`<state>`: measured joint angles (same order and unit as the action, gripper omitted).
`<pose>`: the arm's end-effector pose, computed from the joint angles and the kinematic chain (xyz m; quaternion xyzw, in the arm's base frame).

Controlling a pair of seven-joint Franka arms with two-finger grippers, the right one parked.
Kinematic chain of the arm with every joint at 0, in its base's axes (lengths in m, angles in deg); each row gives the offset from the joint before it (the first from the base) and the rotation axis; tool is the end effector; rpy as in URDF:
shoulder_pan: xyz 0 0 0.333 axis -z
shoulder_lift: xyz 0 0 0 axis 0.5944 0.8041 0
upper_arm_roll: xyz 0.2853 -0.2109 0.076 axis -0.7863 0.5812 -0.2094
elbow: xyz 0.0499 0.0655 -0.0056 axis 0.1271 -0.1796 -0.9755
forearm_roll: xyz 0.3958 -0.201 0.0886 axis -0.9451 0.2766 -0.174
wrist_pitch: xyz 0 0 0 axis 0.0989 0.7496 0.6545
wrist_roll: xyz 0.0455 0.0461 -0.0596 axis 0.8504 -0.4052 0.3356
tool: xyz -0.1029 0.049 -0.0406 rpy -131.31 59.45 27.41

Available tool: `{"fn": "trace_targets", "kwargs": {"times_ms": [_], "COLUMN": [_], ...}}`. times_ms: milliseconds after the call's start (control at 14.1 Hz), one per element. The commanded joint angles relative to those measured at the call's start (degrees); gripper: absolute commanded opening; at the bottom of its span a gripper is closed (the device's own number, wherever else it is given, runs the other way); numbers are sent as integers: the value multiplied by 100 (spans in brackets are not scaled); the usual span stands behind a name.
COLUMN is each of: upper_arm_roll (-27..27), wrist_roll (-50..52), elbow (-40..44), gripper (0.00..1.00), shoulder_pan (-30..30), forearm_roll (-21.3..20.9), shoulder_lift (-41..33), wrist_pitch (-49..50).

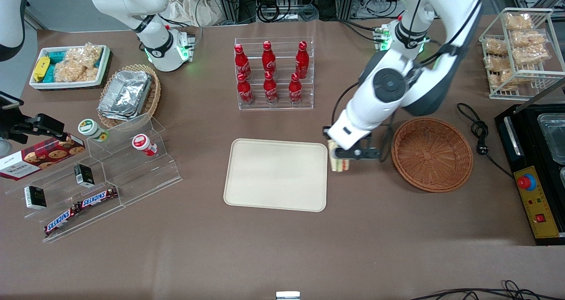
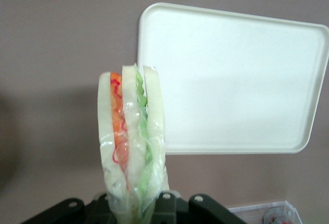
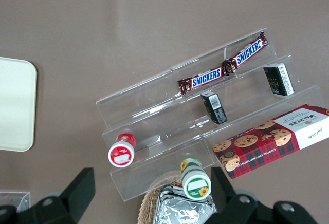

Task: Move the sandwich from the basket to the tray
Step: 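Carry the held sandwich with the left gripper toward the cream tray, then lower the sandwich onto the tray and open the left gripper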

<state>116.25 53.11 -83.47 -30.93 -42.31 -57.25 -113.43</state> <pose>0.5949 -0.3916 0.3772 0.9960 -0.0145 -0.0047 0.0881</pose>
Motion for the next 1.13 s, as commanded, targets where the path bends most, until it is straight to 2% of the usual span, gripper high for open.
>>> {"fn": "trace_targets", "kwargs": {"times_ms": [0,283,424,495,566,636,778,990,1061], "upper_arm_roll": [-5,-14,-14,-14,-14,-31,-32,-32,-32], "wrist_roll": [-77,133,589,905,1291,1477,1558,1803,1987], "elbow": [141,202,246,290,334,343,360,326,282], "gripper": [0,0,0,27,67,99,100,100,100], "shoulder_pan": [236,395,404,404,439,517,527,474,465], "forearm_roll": [-441,-1354,-2047,-2277,-2384,-2541,-2762,-2754,-2710], "shoulder_lift": [604,1316,1563,1642,1713,1774,1836,1697,1400], "wrist_pitch": [-700,-1282,-1388,-1397,-1397,-1397,-1467,-1556,-1512]}}
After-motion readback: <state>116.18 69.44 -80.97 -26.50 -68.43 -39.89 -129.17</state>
